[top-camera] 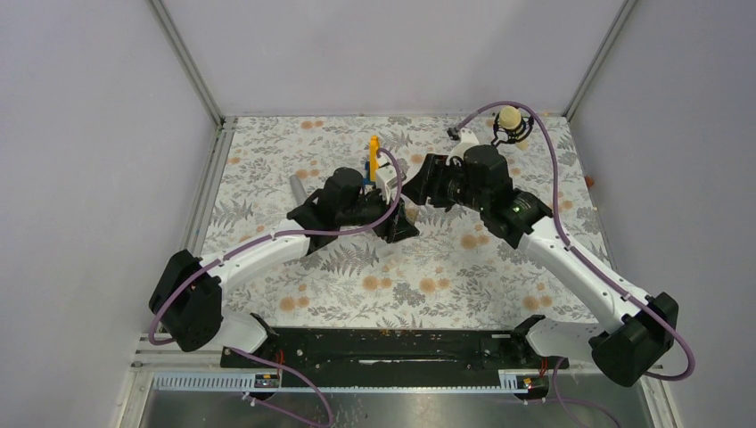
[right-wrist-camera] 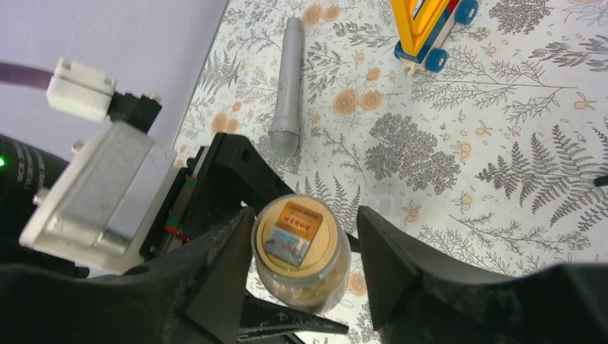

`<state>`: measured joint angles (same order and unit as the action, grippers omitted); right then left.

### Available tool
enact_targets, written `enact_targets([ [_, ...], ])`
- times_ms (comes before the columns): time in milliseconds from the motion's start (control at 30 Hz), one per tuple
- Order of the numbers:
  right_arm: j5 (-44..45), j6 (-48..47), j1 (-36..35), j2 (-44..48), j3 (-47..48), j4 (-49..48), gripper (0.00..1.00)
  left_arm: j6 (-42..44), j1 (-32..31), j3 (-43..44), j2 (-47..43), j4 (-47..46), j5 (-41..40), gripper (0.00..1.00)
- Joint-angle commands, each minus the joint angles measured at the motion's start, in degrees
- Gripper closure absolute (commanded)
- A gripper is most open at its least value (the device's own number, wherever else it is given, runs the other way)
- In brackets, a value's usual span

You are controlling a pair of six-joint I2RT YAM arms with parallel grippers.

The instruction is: Sort the pills into containers

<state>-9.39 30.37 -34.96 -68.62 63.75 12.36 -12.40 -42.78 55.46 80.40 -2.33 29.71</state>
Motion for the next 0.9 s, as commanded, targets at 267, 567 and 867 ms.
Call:
enact_targets([
  [267, -9.72, -6.29, 1.87, 0.0, 3.86, 2.05, 1.0, 0.14, 4.05, 10.1, 0.39, 5.69, 10.23, 1.0],
  [567, -44.05, -11.99, 9.22, -1.7, 2.11, -8.94, 1.0, 9.45, 9.68, 15.87, 3.84, 14.8, 28.38, 1.0],
  [867, -23.96, -8.78, 8.58, -0.02, 5.44, -3.97, 0.24, 15.13, 9.46, 14.51, 0.43, 16.03, 23.16, 1.0],
])
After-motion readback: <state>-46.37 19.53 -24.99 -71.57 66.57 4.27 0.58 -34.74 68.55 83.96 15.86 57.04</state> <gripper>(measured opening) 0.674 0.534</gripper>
